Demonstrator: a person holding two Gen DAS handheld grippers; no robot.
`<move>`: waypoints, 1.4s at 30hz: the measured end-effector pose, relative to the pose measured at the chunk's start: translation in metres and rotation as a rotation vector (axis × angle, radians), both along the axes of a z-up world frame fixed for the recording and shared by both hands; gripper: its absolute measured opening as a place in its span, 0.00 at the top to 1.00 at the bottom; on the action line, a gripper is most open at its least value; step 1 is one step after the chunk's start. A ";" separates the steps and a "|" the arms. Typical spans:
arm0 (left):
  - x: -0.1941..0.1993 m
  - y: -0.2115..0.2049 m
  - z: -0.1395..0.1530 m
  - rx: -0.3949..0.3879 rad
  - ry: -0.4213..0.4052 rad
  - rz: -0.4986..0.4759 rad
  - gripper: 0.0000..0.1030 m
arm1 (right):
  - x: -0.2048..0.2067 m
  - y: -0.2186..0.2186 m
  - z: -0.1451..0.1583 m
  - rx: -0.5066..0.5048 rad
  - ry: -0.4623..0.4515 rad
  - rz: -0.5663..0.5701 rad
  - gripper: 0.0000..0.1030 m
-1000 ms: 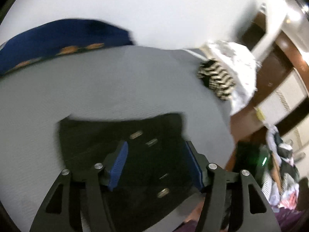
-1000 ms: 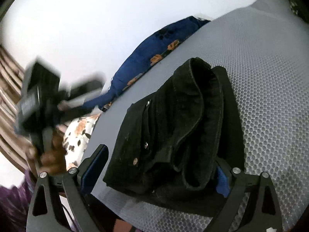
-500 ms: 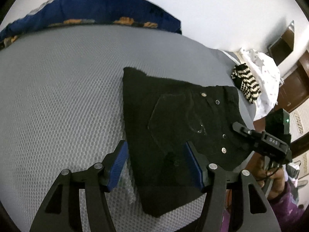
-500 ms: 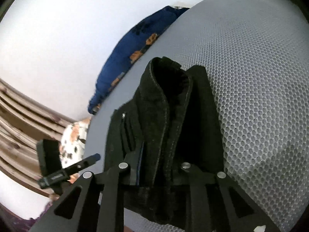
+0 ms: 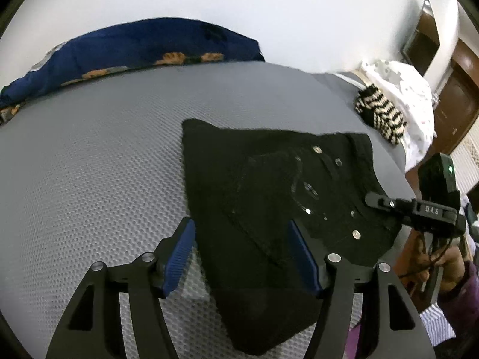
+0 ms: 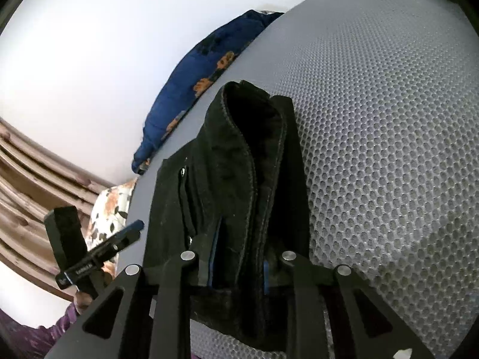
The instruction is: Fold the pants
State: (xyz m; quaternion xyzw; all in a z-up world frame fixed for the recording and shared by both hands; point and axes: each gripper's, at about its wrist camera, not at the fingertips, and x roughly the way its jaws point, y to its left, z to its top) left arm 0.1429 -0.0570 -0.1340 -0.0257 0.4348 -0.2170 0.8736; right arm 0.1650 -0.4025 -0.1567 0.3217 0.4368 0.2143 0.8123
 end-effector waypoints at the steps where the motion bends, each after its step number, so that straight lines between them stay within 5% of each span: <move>1: 0.000 0.003 0.000 -0.001 -0.005 0.007 0.37 | -0.001 0.000 -0.001 0.007 0.008 0.000 0.81; 6: -0.001 0.011 0.004 -0.001 -0.039 0.030 0.37 | -0.009 -0.001 0.014 -0.097 -0.014 0.000 0.67; 11: 0.003 0.013 0.006 -0.003 -0.062 0.039 0.30 | -0.025 0.008 0.057 -0.265 -0.178 -0.078 0.66; 16: 0.011 0.007 0.007 0.004 -0.077 0.045 0.30 | -0.019 0.036 0.070 -0.325 -0.334 0.022 0.66; 20: 0.020 -0.009 0.002 0.112 -0.131 0.030 0.29 | 0.002 0.045 0.039 -0.435 -0.245 0.043 0.71; 24: 0.031 -0.016 -0.010 0.231 -0.130 0.054 0.29 | 0.001 0.025 0.021 -0.345 -0.206 0.017 0.75; 31: 0.028 -0.019 0.002 0.309 -0.204 0.119 0.29 | -0.025 0.026 0.062 -0.307 -0.288 -0.008 0.60; 42: 0.019 -0.025 0.015 0.334 -0.231 0.171 0.22 | -0.054 0.085 0.102 -0.459 -0.396 0.024 0.42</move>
